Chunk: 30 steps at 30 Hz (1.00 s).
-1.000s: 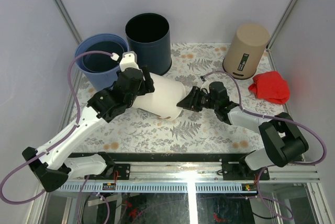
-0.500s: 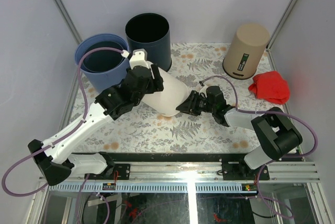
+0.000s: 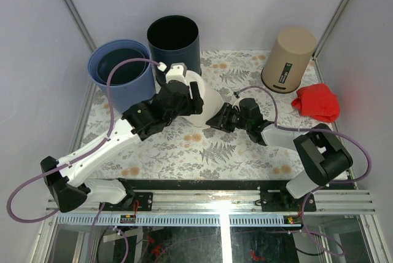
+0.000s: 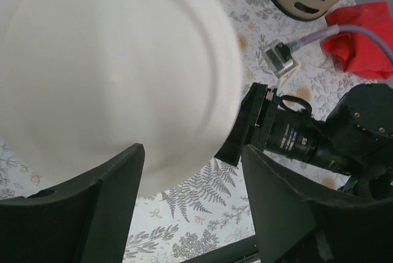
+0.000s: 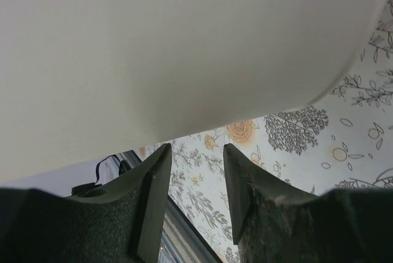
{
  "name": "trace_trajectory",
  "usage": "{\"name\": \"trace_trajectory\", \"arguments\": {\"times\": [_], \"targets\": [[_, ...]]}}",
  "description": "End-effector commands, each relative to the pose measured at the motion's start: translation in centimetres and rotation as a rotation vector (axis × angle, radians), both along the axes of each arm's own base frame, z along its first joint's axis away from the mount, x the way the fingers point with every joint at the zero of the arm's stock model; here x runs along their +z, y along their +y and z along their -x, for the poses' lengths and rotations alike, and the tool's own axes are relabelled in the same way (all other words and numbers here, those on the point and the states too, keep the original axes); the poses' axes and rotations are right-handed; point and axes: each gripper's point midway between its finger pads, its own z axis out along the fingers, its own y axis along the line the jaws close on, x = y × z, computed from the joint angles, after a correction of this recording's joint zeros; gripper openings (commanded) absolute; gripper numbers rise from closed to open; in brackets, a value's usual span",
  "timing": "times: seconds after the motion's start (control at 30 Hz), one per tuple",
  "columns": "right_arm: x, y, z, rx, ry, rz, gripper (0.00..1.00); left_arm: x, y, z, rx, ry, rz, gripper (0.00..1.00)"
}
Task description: Turn the large container upside down
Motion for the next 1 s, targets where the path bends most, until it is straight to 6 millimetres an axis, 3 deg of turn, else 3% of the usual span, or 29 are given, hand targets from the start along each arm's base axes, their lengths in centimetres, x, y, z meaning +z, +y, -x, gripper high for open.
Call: {"name": "trace_trajectory", "arguments": {"times": [0.0, 0.27, 0.6, 0.8, 0.97], "targets": [[2.6, 1.4, -2.0, -0.011, -0.088, -0.046, 0.46, -0.1, -1.3, 0.1, -0.034, 0.014, 0.025, 0.64], [2.1, 1.3, -2.1, -0.013, -0.078, -0.035, 0.46, 0.1, -1.3, -0.3, -0.025, -0.002, 0.007, 0.65], [1.8, 0.8, -1.7, -0.002, -0.080, 0.005, 0.46, -0.4, 0.8, -0.3, 0.036, -0.027, -0.023, 0.74], [3.5, -0.6, -0.9, 0.000, -0.133, 0.080, 0.46, -2.2, 2.1, -0.9, 0.071, -0.031, -0.018, 0.85], [5.2, -3.0, 0.6, -0.016, -0.168, 0.170, 0.46, -3.1, 2.7, -2.8, 0.080, -0.031, 0.011, 0.89]]}}
